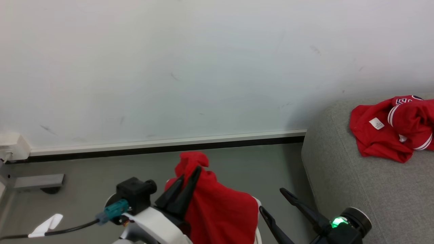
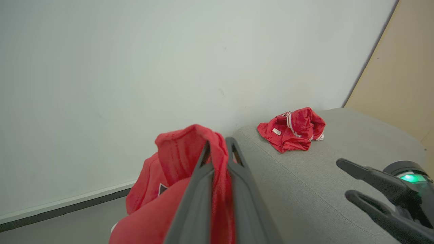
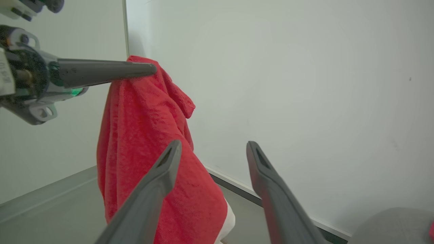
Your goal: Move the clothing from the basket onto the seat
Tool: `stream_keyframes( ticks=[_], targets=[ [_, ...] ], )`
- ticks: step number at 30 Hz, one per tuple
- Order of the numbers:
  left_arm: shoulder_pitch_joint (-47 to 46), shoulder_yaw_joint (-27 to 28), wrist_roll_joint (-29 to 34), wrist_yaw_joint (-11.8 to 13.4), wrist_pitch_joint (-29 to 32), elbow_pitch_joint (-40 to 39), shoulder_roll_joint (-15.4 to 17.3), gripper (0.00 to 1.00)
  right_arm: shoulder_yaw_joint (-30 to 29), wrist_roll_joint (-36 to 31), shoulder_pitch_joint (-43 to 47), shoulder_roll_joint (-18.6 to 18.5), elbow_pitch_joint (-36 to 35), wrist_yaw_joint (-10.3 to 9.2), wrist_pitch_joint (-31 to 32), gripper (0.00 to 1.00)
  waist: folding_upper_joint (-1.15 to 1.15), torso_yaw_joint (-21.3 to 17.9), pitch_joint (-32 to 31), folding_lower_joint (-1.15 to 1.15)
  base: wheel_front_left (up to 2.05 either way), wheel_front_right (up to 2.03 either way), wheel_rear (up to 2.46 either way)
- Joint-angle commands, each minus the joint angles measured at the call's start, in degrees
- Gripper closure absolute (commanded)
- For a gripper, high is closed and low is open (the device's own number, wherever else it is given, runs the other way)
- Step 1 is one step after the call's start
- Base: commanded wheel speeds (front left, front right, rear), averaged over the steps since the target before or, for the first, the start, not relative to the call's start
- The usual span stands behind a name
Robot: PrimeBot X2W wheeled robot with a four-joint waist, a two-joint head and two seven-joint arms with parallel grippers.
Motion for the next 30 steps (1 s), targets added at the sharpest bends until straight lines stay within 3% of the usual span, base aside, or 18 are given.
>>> stream_keyframes(
  ticks=[1, 11, 24, 25, 26, 30],
  targets=[
    [-0.7, -0.3, 0.3, -0.4, 0.1, -0.5, -0.1, 1.0, 0.8, 0.7, -1.2, -0.7, 0.3, 0.01, 0.1, 0.0, 0.0, 0.0, 0.0, 0.0, 0.0, 0.0, 0.0],
    [-3.8, -5.0, 1.3, -3.3, 2.8, -2.9, -2.6, 1.0, 9.6, 7.3, -7.9, -2.6, 3.1, 0.01, 0.1, 0.0, 0.0, 0.2, -0.1, 0.0, 0.0, 0.0, 0.0],
    [-6.1, -9.0, -1.8, -8.3, 5.1, -6.5, -4.9, 1.0, 12.7, 11.8, -10.4, -0.6, 7.3, 0.01, 0.1, 0.0, 0.0, 0.2, 0.0, 0.0, 0.0, 0.0, 0.0],
    [-6.0, -9.1, -2.0, -8.5, 5.2, -6.2, -4.8, 1.0, 12.4, 11.9, -10.4, -0.4, 7.3, 0.01, 0.1, 0.55, 0.0, 0.1, 0.0, 0.0, 0.0, 0.0, 0.0],
    [-5.9, -9.2, -2.0, -8.6, 5.2, -5.9, -4.7, 1.0, 12.2, 12.3, -10.3, -0.3, 7.3, 0.01, 0.1, 1.0, 0.0, 0.0, 0.0, 0.0, 0.0, 0.0, 0.0],
    [-5.3, -9.2, -1.8, -8.5, 4.7, -4.6, -4.5, 1.0, 10.8, 12.7, -9.8, -0.6, 7.2, 0.01, 0.1, 1.0, 0.0, -0.6, 0.1, 0.0, 0.0, 0.0, 0.0]
  ],
)
